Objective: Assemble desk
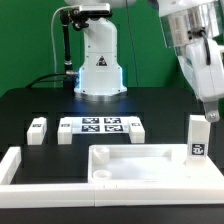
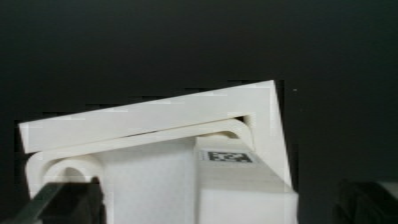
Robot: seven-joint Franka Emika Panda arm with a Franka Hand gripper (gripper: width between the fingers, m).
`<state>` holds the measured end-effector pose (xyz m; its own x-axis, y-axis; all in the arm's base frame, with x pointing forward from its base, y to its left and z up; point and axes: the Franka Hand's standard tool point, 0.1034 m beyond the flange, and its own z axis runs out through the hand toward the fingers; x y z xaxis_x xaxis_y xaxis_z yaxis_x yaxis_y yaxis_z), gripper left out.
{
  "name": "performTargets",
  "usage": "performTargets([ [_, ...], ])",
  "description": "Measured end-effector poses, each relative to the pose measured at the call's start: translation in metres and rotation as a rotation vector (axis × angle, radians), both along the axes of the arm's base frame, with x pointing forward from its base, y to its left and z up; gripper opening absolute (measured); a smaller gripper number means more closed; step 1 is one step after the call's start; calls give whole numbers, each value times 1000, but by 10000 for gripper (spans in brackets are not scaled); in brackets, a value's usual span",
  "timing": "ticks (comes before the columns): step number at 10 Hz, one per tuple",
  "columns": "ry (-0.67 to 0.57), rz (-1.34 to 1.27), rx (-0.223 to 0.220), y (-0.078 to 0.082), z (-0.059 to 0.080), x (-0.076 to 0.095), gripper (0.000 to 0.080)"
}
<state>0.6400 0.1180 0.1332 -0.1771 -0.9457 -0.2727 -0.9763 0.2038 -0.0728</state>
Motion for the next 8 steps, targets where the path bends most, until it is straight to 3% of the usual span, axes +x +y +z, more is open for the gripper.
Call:
performTargets([
  [5, -13, 93, -7, 6, 2, -4, 649],
  [8, -30, 176, -18, 15, 12, -30, 649],
])
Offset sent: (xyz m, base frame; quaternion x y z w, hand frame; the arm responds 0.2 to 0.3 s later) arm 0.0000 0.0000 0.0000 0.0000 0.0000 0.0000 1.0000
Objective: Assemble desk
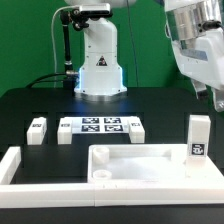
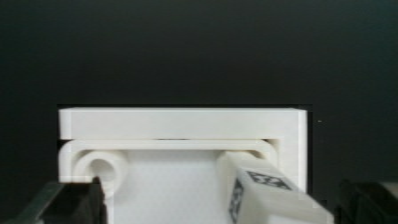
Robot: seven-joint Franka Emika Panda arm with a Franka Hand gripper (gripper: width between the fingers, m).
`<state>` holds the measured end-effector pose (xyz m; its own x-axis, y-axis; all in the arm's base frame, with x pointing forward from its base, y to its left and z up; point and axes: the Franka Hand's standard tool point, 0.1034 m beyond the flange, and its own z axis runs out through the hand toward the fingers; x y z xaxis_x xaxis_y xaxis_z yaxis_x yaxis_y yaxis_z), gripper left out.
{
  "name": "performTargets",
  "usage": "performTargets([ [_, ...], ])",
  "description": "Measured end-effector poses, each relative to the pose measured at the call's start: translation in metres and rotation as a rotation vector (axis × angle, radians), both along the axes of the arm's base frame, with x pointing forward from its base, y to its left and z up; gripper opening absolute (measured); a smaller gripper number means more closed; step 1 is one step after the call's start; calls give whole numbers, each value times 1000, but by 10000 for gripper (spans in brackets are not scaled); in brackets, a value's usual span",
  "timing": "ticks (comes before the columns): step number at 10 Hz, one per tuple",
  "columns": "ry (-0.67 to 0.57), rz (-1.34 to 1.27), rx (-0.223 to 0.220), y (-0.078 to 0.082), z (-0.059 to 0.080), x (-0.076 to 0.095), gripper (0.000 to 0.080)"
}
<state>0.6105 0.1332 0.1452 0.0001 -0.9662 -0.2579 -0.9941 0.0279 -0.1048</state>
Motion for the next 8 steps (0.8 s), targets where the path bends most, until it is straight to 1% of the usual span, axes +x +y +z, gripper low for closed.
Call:
performTargets([
  [5, -6, 30, -5, 0, -3, 0, 649],
  [6, -22, 70, -21, -1, -11, -8, 649],
  [8, -52, 292, -58, -1, -26, -43, 649],
])
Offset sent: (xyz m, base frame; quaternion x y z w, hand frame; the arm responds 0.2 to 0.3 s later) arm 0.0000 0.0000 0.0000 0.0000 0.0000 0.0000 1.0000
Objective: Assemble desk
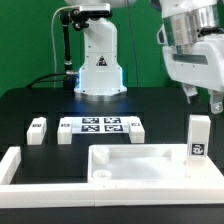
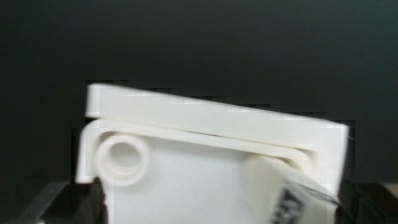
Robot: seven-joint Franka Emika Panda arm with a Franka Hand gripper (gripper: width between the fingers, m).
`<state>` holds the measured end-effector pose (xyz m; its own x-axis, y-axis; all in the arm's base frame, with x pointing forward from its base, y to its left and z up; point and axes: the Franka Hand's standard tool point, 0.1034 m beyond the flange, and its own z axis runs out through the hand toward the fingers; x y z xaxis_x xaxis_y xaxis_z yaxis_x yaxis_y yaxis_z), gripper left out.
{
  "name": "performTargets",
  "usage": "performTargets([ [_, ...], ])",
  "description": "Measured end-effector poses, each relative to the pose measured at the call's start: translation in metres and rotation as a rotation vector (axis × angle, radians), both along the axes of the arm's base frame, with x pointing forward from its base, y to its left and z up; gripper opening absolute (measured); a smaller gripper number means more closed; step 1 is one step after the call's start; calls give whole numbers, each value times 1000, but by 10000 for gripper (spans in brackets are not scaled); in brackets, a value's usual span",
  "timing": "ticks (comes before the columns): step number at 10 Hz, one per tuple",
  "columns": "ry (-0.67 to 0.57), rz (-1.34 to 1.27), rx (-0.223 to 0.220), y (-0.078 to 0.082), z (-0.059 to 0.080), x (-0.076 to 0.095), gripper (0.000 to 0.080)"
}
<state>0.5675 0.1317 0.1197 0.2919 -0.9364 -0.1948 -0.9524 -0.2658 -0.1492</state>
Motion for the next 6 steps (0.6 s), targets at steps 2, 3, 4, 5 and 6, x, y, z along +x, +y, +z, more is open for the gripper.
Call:
performTargets([
  [2, 1, 77, -8, 4, -7, -8, 649],
  [3, -23, 177, -17, 4, -7, -8, 649],
  [4, -37, 239, -22, 3, -8, -8, 649],
  [5, -50, 296, -27, 3, -8, -8, 649],
  [6, -76, 402, -38, 1, -11, -10, 649],
])
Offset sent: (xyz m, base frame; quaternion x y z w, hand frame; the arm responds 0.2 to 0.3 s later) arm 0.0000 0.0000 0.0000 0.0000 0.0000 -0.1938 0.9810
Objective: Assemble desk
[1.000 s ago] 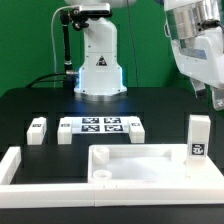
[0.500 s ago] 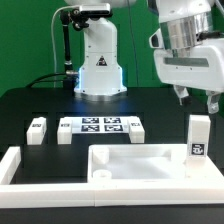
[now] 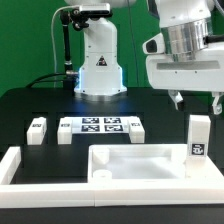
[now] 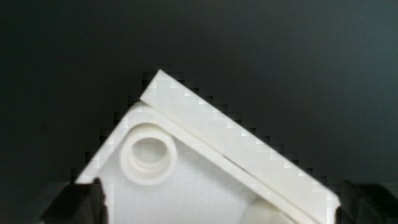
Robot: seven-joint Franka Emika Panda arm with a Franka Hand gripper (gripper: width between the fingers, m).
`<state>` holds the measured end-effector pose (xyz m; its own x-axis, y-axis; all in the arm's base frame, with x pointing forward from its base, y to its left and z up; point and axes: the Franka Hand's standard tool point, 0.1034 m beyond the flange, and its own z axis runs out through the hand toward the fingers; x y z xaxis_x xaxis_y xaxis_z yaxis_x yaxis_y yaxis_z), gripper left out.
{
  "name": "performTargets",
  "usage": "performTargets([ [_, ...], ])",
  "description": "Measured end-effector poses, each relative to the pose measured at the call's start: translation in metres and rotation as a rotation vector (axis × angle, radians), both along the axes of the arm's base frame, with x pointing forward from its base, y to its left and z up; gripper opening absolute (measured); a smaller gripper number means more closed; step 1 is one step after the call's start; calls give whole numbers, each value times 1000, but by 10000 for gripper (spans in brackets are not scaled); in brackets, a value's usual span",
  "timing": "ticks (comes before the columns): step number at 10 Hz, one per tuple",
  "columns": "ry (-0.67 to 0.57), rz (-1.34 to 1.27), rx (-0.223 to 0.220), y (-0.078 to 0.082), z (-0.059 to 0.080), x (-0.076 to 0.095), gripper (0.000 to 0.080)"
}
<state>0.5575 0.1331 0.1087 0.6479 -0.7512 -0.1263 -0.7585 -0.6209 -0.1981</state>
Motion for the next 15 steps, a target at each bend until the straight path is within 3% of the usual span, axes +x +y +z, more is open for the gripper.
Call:
performTargets([
  [2, -13, 301, -36, -25, -25, -32, 649],
  [4, -33, 453, -69, -40, -32, -40, 649],
  [5, -93, 565, -114, -52, -40, -47, 649],
  [8, -113, 795, -121, -54, -44, -50, 649],
  [10, -79, 974, -136, -64, -64, -72, 649],
  [14, -29, 996, -114, -71, -66, -82, 649],
  [15, 92, 974, -32, -72, -65, -94, 649],
])
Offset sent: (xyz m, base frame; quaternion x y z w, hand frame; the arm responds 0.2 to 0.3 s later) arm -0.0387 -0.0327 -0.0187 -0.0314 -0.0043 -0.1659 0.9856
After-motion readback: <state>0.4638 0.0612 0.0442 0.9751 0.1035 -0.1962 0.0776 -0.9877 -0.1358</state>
